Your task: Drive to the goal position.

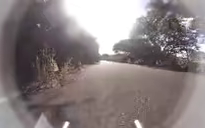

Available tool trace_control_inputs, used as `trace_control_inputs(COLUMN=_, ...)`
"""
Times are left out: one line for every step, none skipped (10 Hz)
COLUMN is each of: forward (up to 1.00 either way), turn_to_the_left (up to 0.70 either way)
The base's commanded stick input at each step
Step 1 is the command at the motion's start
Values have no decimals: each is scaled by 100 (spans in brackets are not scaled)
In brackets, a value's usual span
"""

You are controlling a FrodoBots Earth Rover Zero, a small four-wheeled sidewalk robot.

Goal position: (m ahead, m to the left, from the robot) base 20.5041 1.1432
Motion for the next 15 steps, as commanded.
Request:
trace_control_inputs(forward=70, turn_to_the_left=0)
trace_control_inputs(forward=70, turn_to_the_left=0)
trace_control_inputs(forward=70, turn_to_the_left=0)
trace_control_inputs(forward=70, turn_to_the_left=0)
trace_control_inputs(forward=70, turn_to_the_left=0)
trace_control_inputs(forward=70, turn_to_the_left=0)
trace_control_inputs(forward=70, turn_to_the_left=-12)
trace_control_inputs(forward=70, turn_to_the_left=-15)
trace_control_inputs(forward=70, turn_to_the_left=-18)
trace_control_inputs(forward=70, turn_to_the_left=-33)
trace_control_inputs(forward=70, turn_to_the_left=-34)
trace_control_inputs(forward=70, turn_to_the_left=-35)
trace_control_inputs(forward=70, turn_to_the_left=-12)
trace_control_inputs(forward=70, turn_to_the_left=-6)
trace_control_inputs(forward=70, turn_to_the_left=-2)
